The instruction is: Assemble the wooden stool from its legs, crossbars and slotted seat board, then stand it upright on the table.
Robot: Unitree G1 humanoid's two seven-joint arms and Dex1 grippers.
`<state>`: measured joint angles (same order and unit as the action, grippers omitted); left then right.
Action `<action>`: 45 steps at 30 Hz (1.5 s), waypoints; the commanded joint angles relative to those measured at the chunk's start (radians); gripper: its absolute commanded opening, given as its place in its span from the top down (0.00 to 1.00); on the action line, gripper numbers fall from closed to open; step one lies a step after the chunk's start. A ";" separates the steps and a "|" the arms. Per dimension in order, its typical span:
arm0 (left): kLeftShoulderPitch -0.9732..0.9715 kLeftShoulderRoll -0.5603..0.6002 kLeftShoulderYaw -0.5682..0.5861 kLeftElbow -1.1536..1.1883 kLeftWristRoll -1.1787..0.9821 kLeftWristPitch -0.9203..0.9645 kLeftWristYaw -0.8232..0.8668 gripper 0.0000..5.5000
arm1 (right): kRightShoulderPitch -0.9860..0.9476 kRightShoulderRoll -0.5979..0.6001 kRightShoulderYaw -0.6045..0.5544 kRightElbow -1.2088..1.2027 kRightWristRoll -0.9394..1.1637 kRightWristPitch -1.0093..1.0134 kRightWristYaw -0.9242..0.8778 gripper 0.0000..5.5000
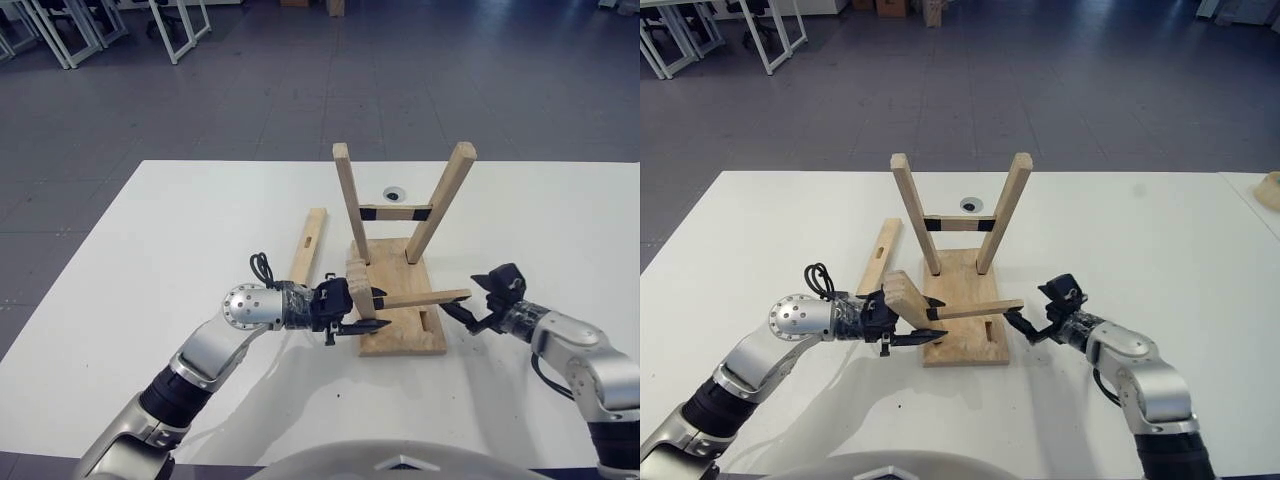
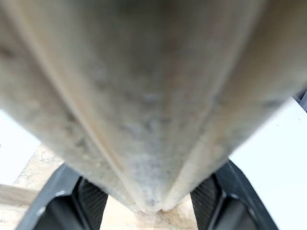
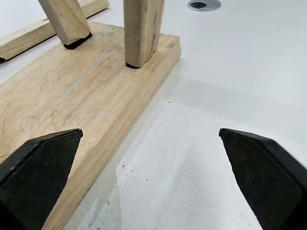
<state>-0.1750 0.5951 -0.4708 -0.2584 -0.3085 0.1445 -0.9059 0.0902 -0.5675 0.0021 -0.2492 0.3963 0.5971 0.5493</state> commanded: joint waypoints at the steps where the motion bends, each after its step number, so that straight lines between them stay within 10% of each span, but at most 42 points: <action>1: 0.081 0.107 -0.051 0.175 0.128 0.093 -0.043 0.63 | -0.012 0.010 0.079 0.037 -0.068 -0.046 0.022 0.04; 13: 0.068 0.073 0.007 0.173 0.134 0.116 -0.031 0.35 | 0.045 0.027 0.114 0.026 -0.121 -0.076 -0.008 0.04; 21: 0.077 -0.090 0.457 -0.063 -0.178 0.448 0.297 0.11 | 0.090 0.051 0.056 0.012 -0.096 -0.078 -0.036 0.04; 28: 0.086 -0.254 0.426 -0.027 0.038 0.516 0.678 0.11 | 0.063 0.087 -0.027 -0.026 -0.081 -0.065 -0.099 0.04; 38: 0.104 -0.293 0.358 0.162 0.148 0.498 0.690 0.11 | -0.023 0.125 -0.158 -0.072 -0.070 -0.047 -0.205 0.04; 45: 0.137 -0.346 0.364 0.243 0.151 0.470 0.688 0.32 | -0.040 0.149 -0.171 -0.094 -0.072 -0.041 -0.240 0.04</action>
<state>-0.0683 0.2647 -0.1104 -0.0540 -0.1710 0.5992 -0.2299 0.0587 -0.4290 -0.1537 -0.3260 0.3194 0.5377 0.3194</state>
